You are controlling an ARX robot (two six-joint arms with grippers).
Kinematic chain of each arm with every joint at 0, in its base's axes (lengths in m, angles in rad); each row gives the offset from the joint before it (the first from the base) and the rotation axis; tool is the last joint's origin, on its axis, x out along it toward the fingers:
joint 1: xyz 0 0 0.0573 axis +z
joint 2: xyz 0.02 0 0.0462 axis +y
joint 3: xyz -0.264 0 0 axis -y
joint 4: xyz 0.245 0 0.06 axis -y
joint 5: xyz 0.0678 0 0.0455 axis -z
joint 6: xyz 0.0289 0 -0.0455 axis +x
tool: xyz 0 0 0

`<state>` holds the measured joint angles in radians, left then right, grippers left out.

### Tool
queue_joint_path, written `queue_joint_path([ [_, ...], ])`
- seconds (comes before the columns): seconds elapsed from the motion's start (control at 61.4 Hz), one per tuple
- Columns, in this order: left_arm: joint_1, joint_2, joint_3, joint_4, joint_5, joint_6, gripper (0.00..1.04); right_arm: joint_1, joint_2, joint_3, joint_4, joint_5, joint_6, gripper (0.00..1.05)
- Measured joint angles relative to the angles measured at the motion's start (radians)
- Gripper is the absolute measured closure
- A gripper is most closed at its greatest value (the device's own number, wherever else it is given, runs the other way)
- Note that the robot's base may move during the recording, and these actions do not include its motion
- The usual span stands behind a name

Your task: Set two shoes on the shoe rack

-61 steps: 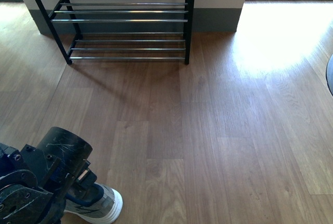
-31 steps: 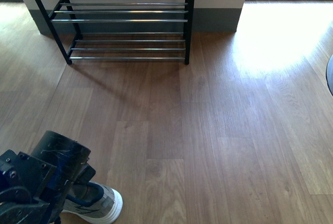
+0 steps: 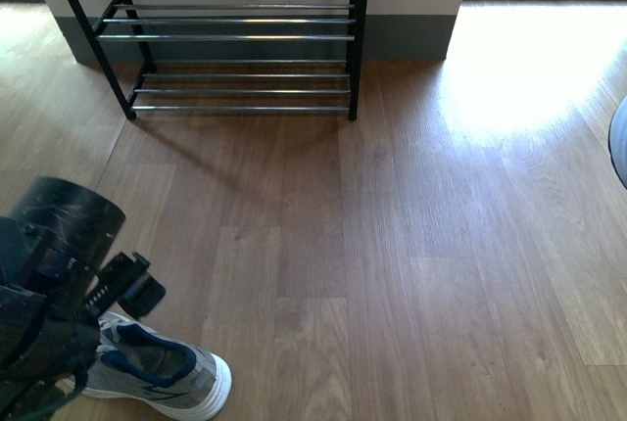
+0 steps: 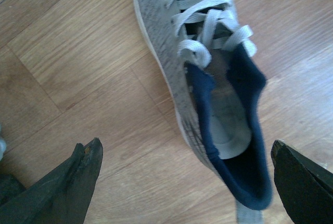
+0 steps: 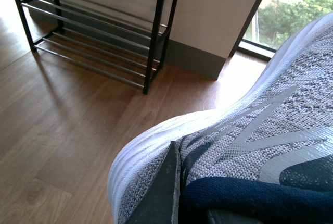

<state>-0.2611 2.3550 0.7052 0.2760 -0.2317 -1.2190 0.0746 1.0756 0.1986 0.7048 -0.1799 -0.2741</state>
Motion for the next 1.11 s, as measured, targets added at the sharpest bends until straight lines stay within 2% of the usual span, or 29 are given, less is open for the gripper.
queue_joint_path([
  [0.277, 0.029, 0.135, 0.11, -0.026, 0.039, 0.004, 0.09, 0.0, 0.0, 0.0, 0.0, 0.003, 0.0, 1.03],
  [0.733, 0.013, 0.3, 0.281, -0.089, 0.073, 0.015, 0.1, 0.0, 0.0, 0.0, 0.0, 0.003, 0.0, 1.03],
  [0.945, -0.03, 0.352, 0.325, -0.103, 0.081, 0.01, 0.41, 0.0, 0.0, 0.0, 0.0, 0.003, 0.0, 1.03],
  [1.108, -0.031, 0.373, 0.352, -0.103, 0.084, 0.011, 0.64, 0.0, 0.0, 0.0, 0.0, 0.003, 0.0, 1.03],
])
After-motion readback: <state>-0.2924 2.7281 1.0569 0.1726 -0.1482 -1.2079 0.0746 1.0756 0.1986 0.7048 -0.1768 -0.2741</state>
